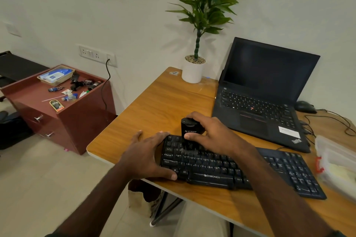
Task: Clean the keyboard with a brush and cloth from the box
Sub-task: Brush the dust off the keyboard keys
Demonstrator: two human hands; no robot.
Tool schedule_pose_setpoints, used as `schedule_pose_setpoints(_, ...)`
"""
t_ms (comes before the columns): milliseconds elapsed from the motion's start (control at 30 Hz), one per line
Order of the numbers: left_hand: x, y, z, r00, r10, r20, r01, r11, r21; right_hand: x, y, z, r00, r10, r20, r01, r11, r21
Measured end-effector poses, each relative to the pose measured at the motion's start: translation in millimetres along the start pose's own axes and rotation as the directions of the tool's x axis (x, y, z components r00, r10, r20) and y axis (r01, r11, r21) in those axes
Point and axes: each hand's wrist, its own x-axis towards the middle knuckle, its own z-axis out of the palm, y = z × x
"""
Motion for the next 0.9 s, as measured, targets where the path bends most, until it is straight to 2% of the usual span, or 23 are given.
schedule_pose_setpoints(267,0.1,2.0,0.0,1.000,0.010,-0.010,-0.010,1.000,0.009,-12.0,-1.9,17.4,0.999,-0.028,-0.020,0.030,0.990,0.140)
schedule_pose_setpoints(500,-0.5,3.3,-1.7,1.000,0.005,0.001,-0.005,1.000,0.008,-15.2,0.6,17.2,0.999,-0.002,-0.053,0.010,0.988,0.151)
schedule_pose_setpoints(700,-0.1,3.1,-0.8,1.000,0.014,-0.007,-0.014,1.000,-0.006,0.4,-21.0,31.3,0.982,-0.048,-0.185,0.092,0.968,0.234)
schedule_pose_setpoints(900,-1.1,5.7,-2.6,0.999,0.039,-0.026,-0.039,0.999,-0.024,8.1,-21.5,42.6,0.995,-0.068,-0.076,0.076,0.992,0.103)
